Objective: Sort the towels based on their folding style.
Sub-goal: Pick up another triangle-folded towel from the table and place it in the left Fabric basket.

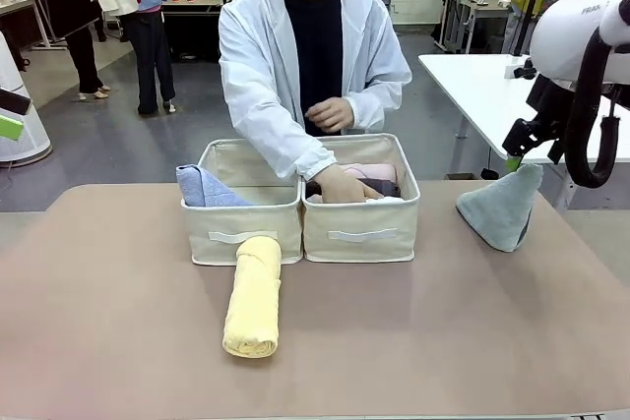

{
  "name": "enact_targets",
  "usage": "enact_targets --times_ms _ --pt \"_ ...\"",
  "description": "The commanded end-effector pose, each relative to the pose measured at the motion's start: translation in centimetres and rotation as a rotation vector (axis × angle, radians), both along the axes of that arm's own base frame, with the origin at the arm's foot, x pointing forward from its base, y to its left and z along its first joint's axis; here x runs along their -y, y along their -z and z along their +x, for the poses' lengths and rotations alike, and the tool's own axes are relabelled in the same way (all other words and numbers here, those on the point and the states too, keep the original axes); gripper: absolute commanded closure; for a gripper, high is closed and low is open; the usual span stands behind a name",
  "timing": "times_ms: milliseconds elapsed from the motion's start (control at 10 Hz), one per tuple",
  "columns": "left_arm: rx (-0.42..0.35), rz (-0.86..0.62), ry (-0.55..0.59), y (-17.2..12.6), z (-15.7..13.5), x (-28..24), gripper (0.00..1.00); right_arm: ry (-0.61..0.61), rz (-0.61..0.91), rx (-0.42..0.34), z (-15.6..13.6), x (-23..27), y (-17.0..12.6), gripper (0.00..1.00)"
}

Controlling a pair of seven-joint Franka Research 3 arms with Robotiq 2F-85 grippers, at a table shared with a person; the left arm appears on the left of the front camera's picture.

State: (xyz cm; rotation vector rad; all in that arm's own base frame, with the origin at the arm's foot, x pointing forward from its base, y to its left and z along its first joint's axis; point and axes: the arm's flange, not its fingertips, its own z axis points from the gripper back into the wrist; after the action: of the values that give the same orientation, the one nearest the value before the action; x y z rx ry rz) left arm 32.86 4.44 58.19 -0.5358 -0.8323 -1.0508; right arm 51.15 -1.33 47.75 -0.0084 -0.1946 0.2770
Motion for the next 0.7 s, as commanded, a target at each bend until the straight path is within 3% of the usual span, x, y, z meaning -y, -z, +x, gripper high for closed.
enact_targets --times_ms 0,300,600 --pt "-0.003 -0.006 0.006 -0.1 0.0 -0.2 0.0 0.039 -0.017 -0.038 0.7 0.0 0.0 0.0" --pt "-0.003 -0.006 0.006 -0.1 0.0 -0.2 0.0 0.038 0.007 -0.101 1.2 -0.2 2.0 0.0" --pt "-0.003 -0.006 0.006 -0.1 0.0 -0.2 0.0 0.037 0.038 -0.098 2.2 0.0 3.7 0.0"
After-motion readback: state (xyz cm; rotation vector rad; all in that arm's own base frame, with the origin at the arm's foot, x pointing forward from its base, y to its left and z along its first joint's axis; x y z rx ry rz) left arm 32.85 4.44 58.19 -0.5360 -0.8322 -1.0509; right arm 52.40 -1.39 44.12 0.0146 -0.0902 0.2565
